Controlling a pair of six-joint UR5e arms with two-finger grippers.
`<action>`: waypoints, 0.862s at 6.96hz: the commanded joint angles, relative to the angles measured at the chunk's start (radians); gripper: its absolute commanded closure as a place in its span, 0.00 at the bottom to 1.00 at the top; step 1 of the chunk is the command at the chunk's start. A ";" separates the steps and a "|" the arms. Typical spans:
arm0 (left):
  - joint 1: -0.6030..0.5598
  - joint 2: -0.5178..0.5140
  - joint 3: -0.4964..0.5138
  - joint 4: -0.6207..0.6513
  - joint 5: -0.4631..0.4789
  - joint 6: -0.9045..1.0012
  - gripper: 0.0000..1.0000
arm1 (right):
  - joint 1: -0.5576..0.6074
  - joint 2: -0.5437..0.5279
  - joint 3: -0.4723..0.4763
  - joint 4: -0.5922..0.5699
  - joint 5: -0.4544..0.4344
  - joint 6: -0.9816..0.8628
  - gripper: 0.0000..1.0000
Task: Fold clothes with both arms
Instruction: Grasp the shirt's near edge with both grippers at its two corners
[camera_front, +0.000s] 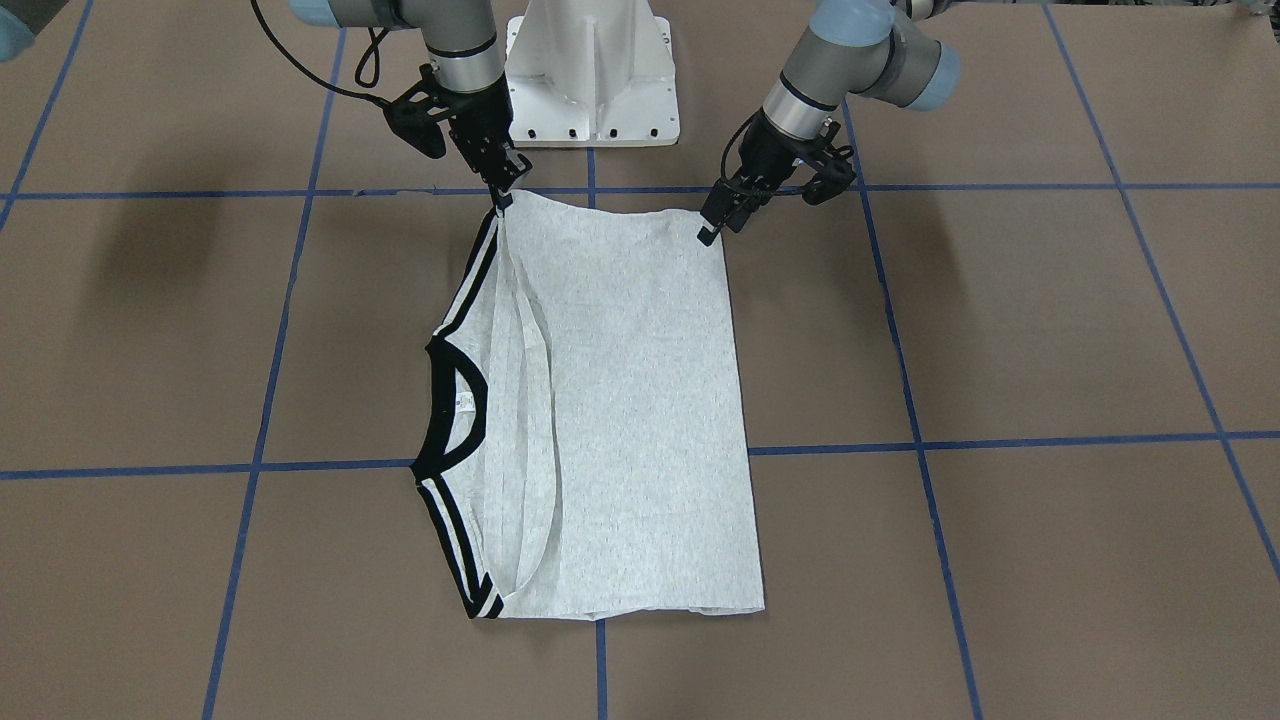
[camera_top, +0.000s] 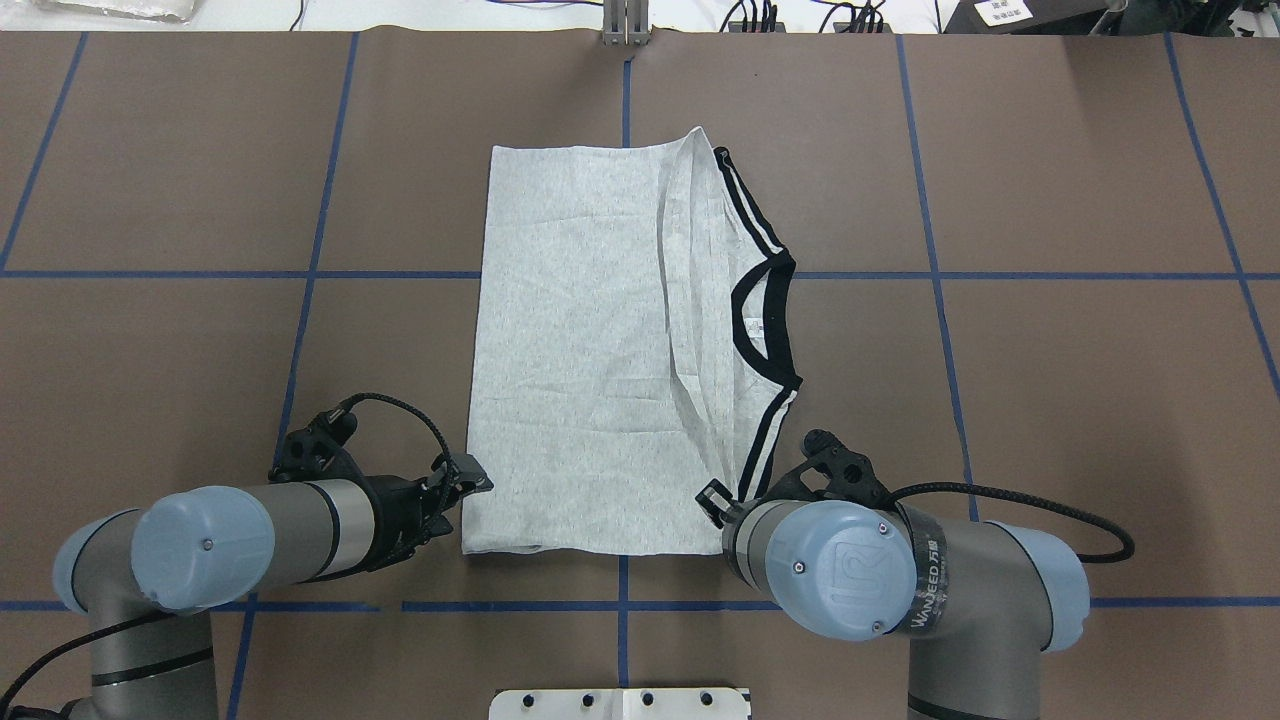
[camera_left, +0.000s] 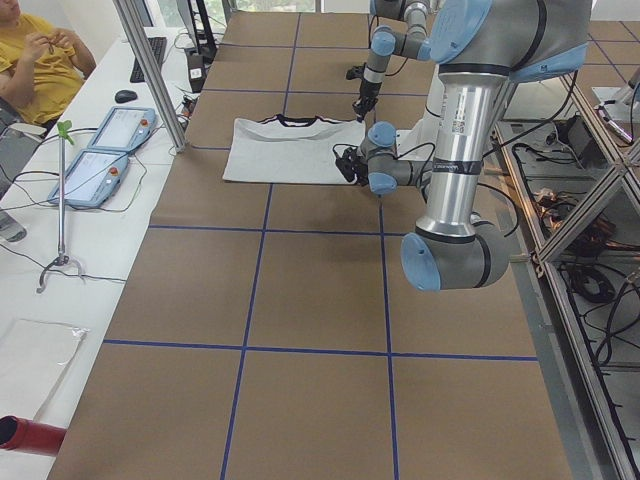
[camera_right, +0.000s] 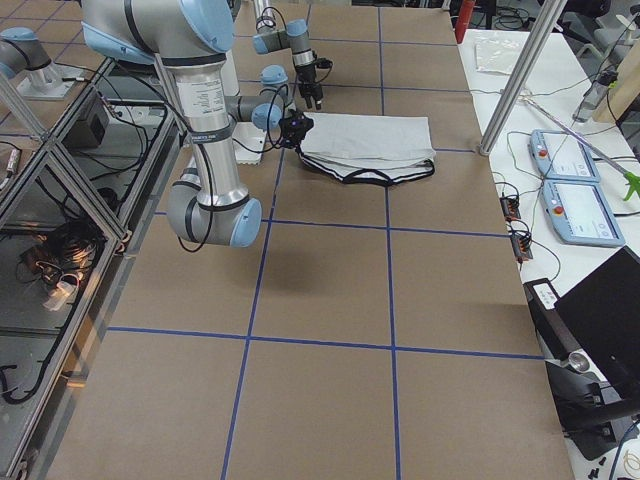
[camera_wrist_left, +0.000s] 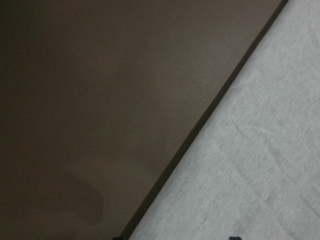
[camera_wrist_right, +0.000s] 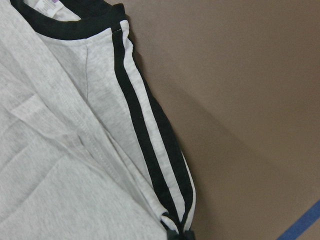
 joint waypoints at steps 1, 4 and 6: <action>0.033 0.003 0.005 0.004 0.002 -0.005 0.33 | -0.001 0.002 0.001 0.000 0.000 -0.001 1.00; 0.047 0.003 0.004 0.004 0.003 -0.006 0.42 | -0.001 0.003 -0.001 0.000 0.000 -0.001 1.00; 0.050 0.003 0.004 0.027 0.002 -0.006 1.00 | -0.004 0.003 -0.001 0.000 0.000 -0.001 1.00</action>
